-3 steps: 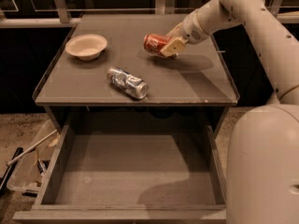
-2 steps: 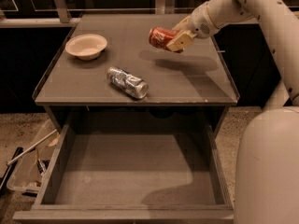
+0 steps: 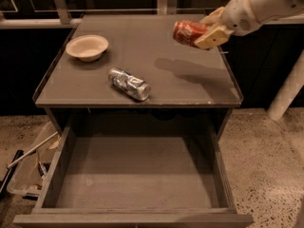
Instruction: Place coke can into top drawer
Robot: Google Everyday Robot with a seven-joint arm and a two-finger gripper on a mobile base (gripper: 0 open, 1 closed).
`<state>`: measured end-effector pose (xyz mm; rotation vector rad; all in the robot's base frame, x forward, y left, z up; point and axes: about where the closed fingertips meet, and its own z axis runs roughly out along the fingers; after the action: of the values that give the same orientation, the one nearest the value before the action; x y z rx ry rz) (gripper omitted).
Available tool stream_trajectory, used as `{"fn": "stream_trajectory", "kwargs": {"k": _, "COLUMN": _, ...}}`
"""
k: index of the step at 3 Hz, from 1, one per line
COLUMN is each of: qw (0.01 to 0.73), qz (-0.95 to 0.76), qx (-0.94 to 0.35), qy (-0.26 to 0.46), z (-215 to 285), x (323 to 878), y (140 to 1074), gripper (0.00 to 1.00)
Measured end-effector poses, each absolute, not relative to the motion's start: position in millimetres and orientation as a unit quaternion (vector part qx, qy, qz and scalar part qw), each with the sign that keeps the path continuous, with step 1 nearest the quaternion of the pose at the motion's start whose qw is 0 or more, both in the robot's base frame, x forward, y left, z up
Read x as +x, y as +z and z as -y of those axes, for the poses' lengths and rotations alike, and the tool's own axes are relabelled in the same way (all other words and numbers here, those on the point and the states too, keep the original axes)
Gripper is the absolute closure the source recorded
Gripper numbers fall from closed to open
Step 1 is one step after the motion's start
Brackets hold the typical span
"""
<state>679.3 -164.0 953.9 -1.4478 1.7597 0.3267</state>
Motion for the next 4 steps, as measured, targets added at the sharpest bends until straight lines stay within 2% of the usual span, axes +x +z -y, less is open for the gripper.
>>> {"fn": "stream_trajectory", "kwargs": {"k": 1, "qw": 0.411, "qz": -0.695, "qx": -0.577, "qy": 0.123, "z": 182.4, "x": 647.9, "y": 962.2, "gripper": 1.0}}
{"fn": "stream_trajectory", "kwargs": {"k": 2, "qw": 0.407, "qz": -0.69, "qx": -0.587, "qy": 0.118, "z": 199.4, "x": 589.2, "y": 958.6, "gripper": 1.0}}
{"fn": "stream_trajectory", "kwargs": {"k": 4, "qw": 0.377, "qz": -0.686, "qx": -0.604, "qy": 0.15, "z": 204.1, "x": 494.7, "y": 912.6, "gripper": 1.0}}
